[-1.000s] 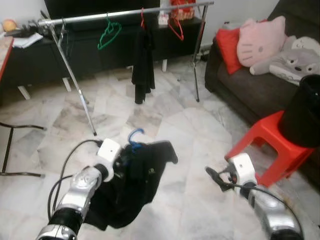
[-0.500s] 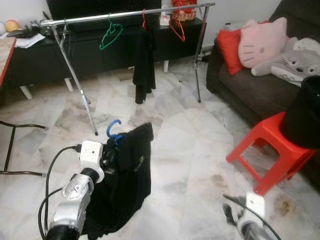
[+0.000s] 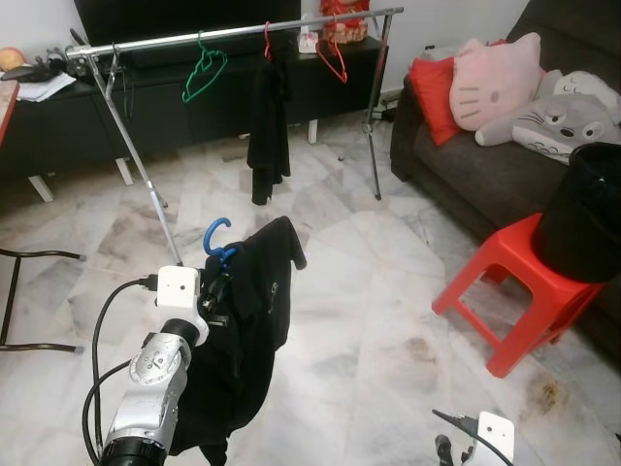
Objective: Hang hanger
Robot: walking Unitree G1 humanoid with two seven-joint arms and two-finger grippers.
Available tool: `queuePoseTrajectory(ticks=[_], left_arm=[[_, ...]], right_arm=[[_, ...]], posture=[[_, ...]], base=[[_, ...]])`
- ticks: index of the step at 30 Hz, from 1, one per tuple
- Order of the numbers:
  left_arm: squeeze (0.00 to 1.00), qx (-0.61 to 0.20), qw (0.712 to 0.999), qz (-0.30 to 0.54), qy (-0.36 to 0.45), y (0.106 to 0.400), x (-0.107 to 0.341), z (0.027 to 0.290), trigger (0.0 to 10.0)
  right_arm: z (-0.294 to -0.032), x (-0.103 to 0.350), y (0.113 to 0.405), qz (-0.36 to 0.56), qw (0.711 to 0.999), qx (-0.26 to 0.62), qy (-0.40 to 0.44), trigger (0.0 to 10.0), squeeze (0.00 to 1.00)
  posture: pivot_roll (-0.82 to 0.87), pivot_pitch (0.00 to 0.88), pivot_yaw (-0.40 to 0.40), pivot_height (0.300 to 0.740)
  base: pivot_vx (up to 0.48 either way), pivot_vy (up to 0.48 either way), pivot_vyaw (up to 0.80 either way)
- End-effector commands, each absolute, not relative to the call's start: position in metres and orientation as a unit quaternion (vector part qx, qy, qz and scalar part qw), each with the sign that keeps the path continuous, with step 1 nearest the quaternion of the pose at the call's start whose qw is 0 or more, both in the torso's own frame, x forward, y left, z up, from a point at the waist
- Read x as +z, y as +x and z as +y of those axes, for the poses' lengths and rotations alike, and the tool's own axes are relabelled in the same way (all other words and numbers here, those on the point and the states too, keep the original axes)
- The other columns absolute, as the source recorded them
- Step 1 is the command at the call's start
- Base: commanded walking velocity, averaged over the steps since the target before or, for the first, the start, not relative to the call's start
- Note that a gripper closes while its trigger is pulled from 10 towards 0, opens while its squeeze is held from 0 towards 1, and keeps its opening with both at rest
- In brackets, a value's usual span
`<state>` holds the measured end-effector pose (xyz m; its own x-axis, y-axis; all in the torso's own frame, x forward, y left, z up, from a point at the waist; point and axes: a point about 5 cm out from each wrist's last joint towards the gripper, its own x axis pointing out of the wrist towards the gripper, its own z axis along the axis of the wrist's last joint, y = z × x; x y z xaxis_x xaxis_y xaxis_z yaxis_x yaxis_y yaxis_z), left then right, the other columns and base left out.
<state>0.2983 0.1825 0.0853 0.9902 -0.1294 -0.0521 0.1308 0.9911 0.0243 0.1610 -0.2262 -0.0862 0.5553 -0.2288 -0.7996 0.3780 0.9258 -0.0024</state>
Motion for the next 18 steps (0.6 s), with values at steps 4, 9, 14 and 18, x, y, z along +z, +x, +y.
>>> queuePoseTrajectory(ticks=[4,9,14,18], left_arm=[[0.00,-0.065,0.998,0.006,0.021,0.3018,0.0964,0.1818,10.0],[0.00,-0.068,0.997,0.013,0.020,0.3021,0.0941,0.1793,10.0],[0.00,-0.068,0.997,0.023,0.021,0.2991,0.0882,0.1798,10.0],[0.00,-0.064,0.998,0.021,0.017,0.2988,0.0886,0.1804,10.0]], right_arm=[[-0.2261,-0.0872,0.1589,0.443,0.876,-0.174,0.082,10.0,0.00],[-0.2230,-0.0895,0.1559,0.455,0.873,-0.154,0.078,10.0,0.00],[-0.2206,-0.0905,0.1545,0.460,0.873,-0.146,0.070,10.0,0.00],[-0.2199,-0.0908,0.1542,0.461,0.873,-0.143,0.070,10.0,0.00]], posture=[[-0.10,0.000,-0.007,0.740],[-0.10,0.000,-0.006,0.740],[-0.10,0.000,-0.008,0.740],[-0.10,0.000,-0.012,0.740]], base=[[0.302,0.000,0.00],[0.320,0.000,0.00],[0.327,0.000,0.00],[0.335,0.000,0.00]])
